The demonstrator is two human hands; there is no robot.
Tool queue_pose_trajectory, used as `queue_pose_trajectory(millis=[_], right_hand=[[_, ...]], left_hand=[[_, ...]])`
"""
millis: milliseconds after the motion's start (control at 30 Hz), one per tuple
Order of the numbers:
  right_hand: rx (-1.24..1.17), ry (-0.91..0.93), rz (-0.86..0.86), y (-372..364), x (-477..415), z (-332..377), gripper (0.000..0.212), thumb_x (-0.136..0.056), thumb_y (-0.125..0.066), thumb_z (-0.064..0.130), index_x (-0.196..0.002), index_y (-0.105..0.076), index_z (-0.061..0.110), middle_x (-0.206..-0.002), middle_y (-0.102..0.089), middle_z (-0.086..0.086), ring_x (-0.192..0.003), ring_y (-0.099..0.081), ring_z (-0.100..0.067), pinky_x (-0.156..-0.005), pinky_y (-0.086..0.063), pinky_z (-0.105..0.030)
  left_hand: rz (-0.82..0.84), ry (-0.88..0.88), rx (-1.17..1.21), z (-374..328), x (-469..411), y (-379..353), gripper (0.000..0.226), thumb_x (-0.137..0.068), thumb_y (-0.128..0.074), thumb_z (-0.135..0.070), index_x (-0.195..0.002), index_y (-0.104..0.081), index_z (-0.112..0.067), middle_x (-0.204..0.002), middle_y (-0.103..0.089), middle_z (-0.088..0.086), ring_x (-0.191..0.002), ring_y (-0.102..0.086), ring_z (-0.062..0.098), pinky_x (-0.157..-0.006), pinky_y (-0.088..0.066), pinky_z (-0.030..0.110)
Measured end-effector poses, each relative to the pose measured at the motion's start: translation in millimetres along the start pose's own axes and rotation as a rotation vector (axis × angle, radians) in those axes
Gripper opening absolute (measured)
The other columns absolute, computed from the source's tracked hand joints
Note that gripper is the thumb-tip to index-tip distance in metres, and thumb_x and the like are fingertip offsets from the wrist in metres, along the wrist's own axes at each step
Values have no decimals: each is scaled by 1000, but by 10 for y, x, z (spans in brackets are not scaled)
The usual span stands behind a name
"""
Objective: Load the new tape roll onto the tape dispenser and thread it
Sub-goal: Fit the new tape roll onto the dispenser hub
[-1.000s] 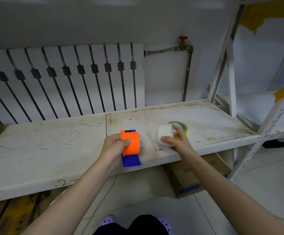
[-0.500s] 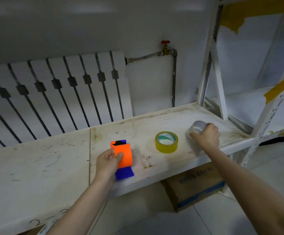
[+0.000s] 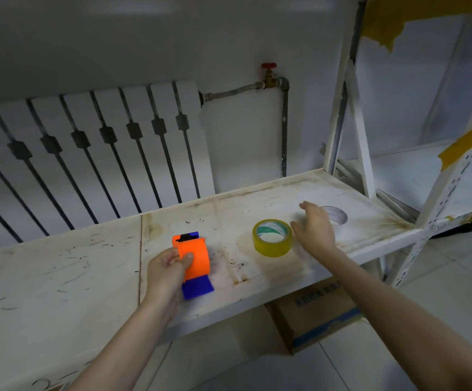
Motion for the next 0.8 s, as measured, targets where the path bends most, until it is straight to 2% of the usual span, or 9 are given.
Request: queue_pose_trajectory(millis=[100, 200, 267, 367, 433, 500, 567, 667, 800], right_hand=[[-4, 147, 113, -113, 157, 332, 29, -92, -53, 27, -112, -63, 9, -112, -66, -13, -101, -60, -27, -85, -49, -37], [177, 231, 235, -269, 273, 485, 32, -93, -46, 34, -95, -67, 10, -92, -68, -10, -83, -63, -27, -73, -50, -35], [318, 262, 260, -347, 319, 514, 31, -90, -48, 39, -85, -66, 14, -83, -66, -6, -81, -60, -27, -70, -40, -30], [392, 230, 275, -382, 361, 527, 23, -88, -52, 31, -95, -66, 15, -93, -69, -6, -89, -61, -26, -75, -39, -30], [343, 172, 297, -357, 400, 538, 19, -89, -50, 23, -96, -65, 13, -96, -69, -9, -89, -62, -28, -73, -41, -30], [242, 119, 322, -313, 452, 553, 11, -88, -51, 18, -87, -62, 14, -94, -70, -12, -86, -63, -30, -65, -43, -31], [132, 78, 329, -248, 494, 570, 6, -87, -55, 14, -83, -60, 15, -92, -68, -14, -85, -63, -31, -63, -38, -30], [1, 35, 300, -132, 561, 613, 11, -84, -57, 13, -90, -65, 9, -85, -63, -10, -80, -59, -27, -64, -37, -27], [-138, 3, 251, 81, 660, 768, 17, -85, -61, 14, -97, -67, 4, -85, -61, -8, -80, -57, -24, -67, -36, -26]], left_hand=[[-9, 4, 8, 0, 0, 0, 34, -91, -57, -11, -124, -54, -3, -114, -62, 13, -75, -56, 13, -54, -42, 26], [-15, 1, 1, -10, 17, 4, 36, -91, -58, -11, -126, -53, -4, -117, -62, 13, -79, -57, 16, -55, -43, 26], [-16, 2, 0, -23, 46, 24, 36, -90, -58, -11, -125, -54, -3, -119, -62, 15, -80, -58, 17, -55, -43, 26], [-33, -2, -4, -45, 86, 87, 40, -90, -60, -13, -128, -52, -5, -122, -61, 14, -95, -59, 24, -57, -45, 27], [-37, -12, -8, -69, 109, 144, 42, -89, -61, -13, -129, -52, -6, -123, -61, 13, -101, -59, 26, -60, -46, 27], [-40, -24, 0, -101, 141, 207, 41, -89, -61, -12, -128, -53, -5, -122, -62, 13, -100, -59, 26, -62, -47, 28], [-48, -29, 8, -127, 181, 279, 43, -89, -62, -13, -129, -52, -5, -124, -60, 13, -104, -58, 27, -67, -49, 30], [-59, -36, 13, -164, 255, 376, 45, -88, -63, -14, -131, -51, -6, -129, -58, 13, -111, -56, 30, -79, -49, 36], [-70, -61, 24, -252, 406, 478, 46, -88, -63, -14, -131, -51, -8, -133, -55, 12, -114, -55, 29, -86, -50, 39]])
Point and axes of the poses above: each hand's wrist, its own x-axis away from the middle knuckle, its own y-axis out of the back of the hand, z = x × y, the point moved 3 cm from there along -x, towards the middle knuckle
